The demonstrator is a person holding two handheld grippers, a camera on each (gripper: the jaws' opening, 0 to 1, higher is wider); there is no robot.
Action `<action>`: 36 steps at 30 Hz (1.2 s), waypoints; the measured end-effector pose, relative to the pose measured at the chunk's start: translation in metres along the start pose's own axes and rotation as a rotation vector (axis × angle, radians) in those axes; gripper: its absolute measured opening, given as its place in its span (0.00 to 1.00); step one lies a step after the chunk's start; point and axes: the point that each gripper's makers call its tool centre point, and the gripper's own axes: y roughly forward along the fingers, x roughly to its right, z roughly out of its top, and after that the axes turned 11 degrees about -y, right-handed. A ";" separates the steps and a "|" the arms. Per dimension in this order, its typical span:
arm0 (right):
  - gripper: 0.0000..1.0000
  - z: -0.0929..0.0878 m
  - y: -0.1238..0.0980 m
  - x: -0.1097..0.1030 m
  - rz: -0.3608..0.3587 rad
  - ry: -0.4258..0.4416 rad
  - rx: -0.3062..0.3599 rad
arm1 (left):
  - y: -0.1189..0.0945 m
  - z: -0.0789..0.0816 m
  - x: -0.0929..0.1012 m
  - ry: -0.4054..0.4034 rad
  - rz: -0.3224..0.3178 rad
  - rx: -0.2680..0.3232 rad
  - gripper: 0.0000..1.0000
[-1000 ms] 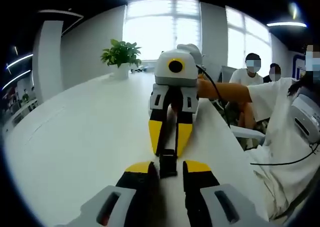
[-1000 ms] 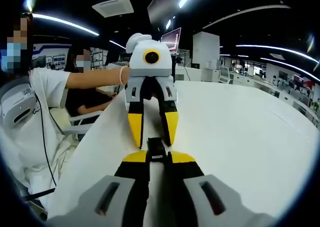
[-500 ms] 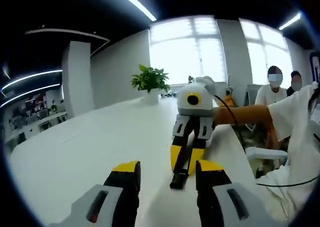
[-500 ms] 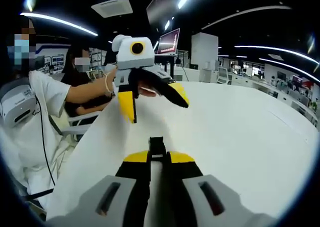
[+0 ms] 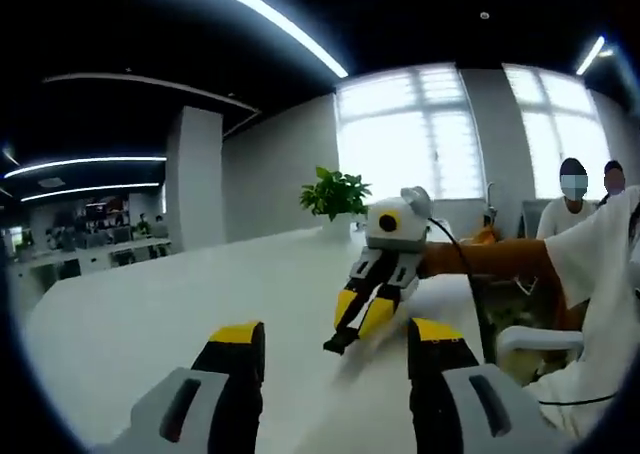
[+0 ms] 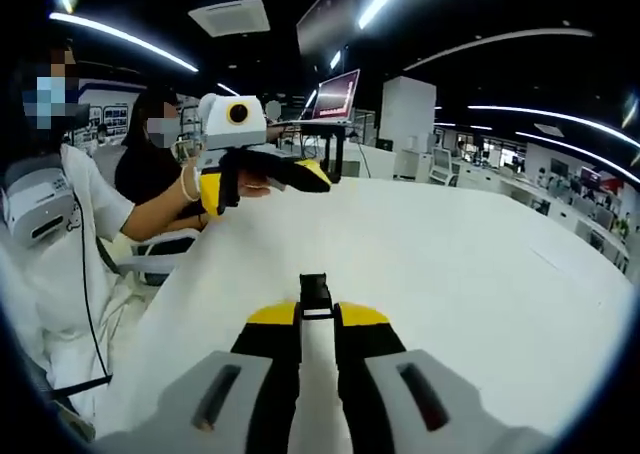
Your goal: Snap the two parts of the plastic buckle together until the buckle closes and remains connected.
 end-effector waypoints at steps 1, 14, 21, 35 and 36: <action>0.12 0.001 0.000 0.001 0.000 -0.003 0.001 | -0.002 -0.002 0.002 0.005 0.014 -0.001 0.62; 0.12 -0.005 0.013 0.055 -0.031 -0.005 0.041 | -0.016 -0.011 0.017 -0.020 0.092 0.047 0.66; 0.12 -0.020 0.019 0.093 -0.039 0.008 0.028 | -0.014 -0.012 0.007 -0.045 0.144 0.059 0.68; 0.12 -0.053 0.025 0.136 -0.071 0.057 -0.009 | -0.008 -0.029 -0.014 -0.120 0.249 0.037 0.76; 0.12 -0.054 0.025 0.140 -0.072 0.058 -0.012 | -0.009 -0.027 -0.015 -0.115 0.258 0.040 0.76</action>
